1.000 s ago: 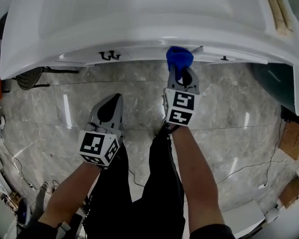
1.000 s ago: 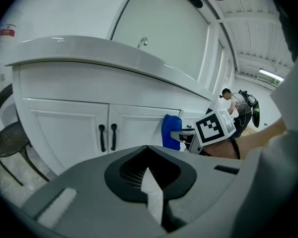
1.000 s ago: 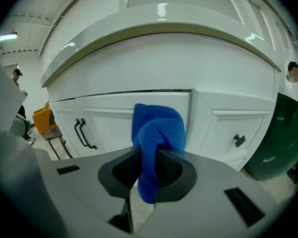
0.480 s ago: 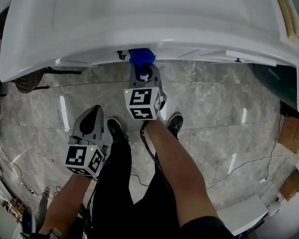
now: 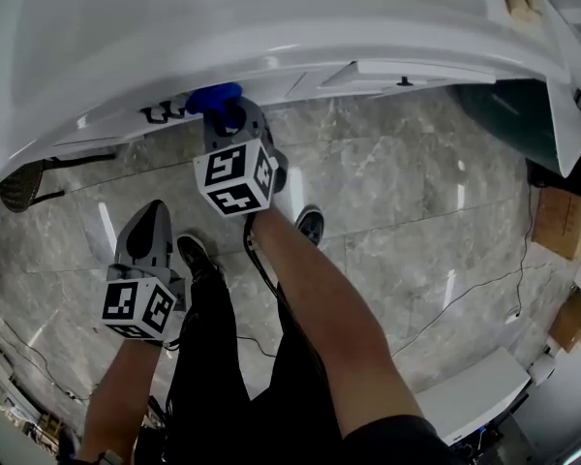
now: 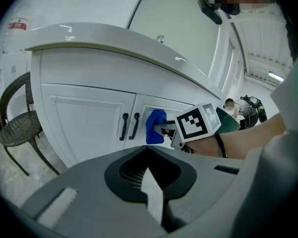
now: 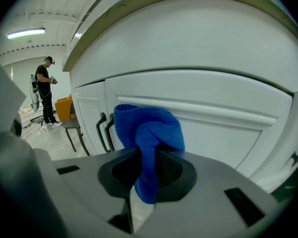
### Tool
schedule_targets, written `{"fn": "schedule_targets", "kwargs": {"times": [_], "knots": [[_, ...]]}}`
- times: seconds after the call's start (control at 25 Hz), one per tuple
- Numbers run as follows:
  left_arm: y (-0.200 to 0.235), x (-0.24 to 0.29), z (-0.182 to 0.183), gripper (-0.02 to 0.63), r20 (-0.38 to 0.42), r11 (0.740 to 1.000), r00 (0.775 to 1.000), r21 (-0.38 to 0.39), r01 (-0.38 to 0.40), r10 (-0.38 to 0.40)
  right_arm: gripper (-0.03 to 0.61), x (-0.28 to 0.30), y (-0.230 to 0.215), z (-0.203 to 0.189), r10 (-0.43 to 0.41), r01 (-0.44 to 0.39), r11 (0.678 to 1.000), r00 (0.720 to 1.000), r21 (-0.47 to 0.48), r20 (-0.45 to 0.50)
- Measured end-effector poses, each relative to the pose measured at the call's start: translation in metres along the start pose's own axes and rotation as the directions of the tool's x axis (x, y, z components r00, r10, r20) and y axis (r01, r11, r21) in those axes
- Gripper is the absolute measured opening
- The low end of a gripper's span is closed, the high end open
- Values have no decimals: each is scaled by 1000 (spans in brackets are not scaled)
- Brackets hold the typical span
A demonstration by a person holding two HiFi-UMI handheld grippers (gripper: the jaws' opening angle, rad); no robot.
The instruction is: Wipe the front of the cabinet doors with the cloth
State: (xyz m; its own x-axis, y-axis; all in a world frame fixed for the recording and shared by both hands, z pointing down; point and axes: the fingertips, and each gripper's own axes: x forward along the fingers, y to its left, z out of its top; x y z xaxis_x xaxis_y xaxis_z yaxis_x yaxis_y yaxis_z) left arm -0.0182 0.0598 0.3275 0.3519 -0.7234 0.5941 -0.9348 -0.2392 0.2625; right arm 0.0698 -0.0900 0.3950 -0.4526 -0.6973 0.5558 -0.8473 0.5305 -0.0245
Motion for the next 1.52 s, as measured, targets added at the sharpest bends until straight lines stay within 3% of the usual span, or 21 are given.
{"fn": "schedule_targets", "kwargs": {"times": [0.36,0.68,0.96,1.32,1.52], "knots": [[-91,51,-14,-2,-31,997,997,-21,71,-72,51,-51,-116,-34,-92,92,995,996,46,-18],[-97,63,-26,-2,-63,997,995,-19,80,-82,51,-73,-166,-63,-182,185,981,981,57,-66],[-59,41,-14,-2,-45,996,996,-50,68,-71,51,-66,-132,-68,-202,213,966,975,143,-87],[37,-6,-17,-2,-38,995,999,-101,-2,-1,51,25,37,-50,14,-12,999,999,41,-50],[72,-17,-33,-2,-49,989,998,-135,-57,51,51,61,52,-58,30,-22,997,995,80,-98]]}}
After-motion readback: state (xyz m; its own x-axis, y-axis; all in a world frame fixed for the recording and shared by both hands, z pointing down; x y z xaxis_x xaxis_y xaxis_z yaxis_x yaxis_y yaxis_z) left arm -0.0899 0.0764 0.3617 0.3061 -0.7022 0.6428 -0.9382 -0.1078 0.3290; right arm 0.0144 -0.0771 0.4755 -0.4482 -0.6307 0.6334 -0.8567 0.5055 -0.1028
